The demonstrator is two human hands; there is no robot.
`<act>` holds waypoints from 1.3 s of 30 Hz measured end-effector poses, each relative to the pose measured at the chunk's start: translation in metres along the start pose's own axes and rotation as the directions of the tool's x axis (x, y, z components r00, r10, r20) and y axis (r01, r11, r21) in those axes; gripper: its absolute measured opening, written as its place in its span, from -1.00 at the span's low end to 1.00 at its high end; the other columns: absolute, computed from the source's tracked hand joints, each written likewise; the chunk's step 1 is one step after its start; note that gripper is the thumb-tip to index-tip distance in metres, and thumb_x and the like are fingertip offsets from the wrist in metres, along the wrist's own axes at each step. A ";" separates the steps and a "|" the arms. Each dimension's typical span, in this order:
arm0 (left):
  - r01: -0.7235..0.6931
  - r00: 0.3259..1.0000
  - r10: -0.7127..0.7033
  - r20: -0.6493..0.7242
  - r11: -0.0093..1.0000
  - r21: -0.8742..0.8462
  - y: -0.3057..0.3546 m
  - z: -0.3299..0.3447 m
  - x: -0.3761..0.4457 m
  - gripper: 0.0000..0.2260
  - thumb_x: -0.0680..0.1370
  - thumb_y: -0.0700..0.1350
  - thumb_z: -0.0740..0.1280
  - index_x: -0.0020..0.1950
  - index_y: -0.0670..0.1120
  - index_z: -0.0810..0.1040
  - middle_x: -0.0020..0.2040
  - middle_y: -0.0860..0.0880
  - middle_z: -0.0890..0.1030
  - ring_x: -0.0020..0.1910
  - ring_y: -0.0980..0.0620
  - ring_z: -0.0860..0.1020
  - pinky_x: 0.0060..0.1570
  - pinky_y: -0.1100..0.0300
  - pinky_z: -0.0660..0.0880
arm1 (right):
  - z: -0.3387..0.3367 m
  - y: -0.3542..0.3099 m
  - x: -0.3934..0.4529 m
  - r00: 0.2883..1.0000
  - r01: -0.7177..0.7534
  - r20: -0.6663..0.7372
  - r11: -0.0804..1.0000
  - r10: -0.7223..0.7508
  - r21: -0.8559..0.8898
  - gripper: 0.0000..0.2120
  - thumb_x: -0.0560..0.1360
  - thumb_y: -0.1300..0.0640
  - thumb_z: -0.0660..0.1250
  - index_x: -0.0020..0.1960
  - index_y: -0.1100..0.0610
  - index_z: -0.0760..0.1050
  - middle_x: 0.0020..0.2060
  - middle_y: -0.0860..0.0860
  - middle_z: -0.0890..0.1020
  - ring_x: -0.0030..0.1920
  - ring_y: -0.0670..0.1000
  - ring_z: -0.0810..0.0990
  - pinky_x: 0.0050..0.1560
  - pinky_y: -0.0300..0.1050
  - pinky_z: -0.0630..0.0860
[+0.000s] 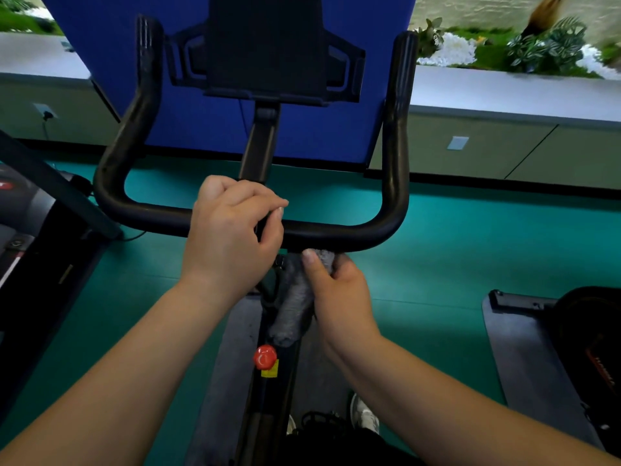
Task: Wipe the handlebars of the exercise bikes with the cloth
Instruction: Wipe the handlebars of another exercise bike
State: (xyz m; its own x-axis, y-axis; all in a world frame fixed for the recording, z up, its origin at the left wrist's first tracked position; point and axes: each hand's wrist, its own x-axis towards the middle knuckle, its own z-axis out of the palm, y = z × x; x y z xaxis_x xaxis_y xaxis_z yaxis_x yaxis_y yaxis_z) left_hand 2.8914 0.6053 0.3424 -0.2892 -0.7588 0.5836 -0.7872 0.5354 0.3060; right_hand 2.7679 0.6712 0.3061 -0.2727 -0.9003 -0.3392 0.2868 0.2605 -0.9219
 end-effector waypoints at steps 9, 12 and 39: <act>0.020 1.000 -0.020 0.022 1.000 0.020 0.003 0.001 0.000 -0.86 0.53 -0.15 0.33 -0.02 -0.08 0.69 -0.06 0.06 0.65 -0.06 -0.09 0.45 0.02 0.27 0.25 | -0.062 -0.024 0.002 0.967 0.115 -0.226 0.993 -0.116 -0.017 -0.87 0.54 0.10 0.32 -0.04 0.15 0.60 -0.15 0.16 0.69 -0.16 0.12 0.62 -0.05 0.18 0.61; 0.018 1.000 -0.018 0.016 1.000 0.020 0.002 0.001 0.001 -0.86 0.53 -0.15 0.33 -0.02 -0.08 0.69 -0.06 0.07 0.65 -0.06 -0.09 0.45 0.02 0.26 0.25 | -0.072 -0.030 -0.002 0.935 0.192 -0.288 0.978 -0.207 -0.080 -0.83 0.49 0.01 0.38 0.06 0.01 0.62 -0.14 0.03 0.70 -0.09 0.16 0.66 -0.07 0.30 0.59; 0.176 0.966 -0.200 -0.166 0.973 -0.151 0.003 -0.001 0.003 -0.85 0.51 -0.27 0.28 -0.06 -0.18 0.65 -0.10 -0.04 0.63 -0.08 -0.01 0.53 0.08 0.35 0.32 | 0.005 -0.093 0.049 0.810 0.554 0.576 -0.183 -0.107 -0.812 -0.70 0.63 -0.07 0.04 0.04 0.07 0.47 -0.10 0.05 0.60 -0.06 0.18 0.56 -0.14 0.00 0.42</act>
State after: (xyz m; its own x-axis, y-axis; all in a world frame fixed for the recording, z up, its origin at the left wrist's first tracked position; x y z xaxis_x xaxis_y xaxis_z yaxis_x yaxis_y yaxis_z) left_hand 2.8885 0.6052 0.3458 -0.0312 -0.7784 0.6270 -0.7345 0.4433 0.5138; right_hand 2.7326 0.6015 0.3764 0.2775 -0.9583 -0.0686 -0.9496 -0.2627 -0.1711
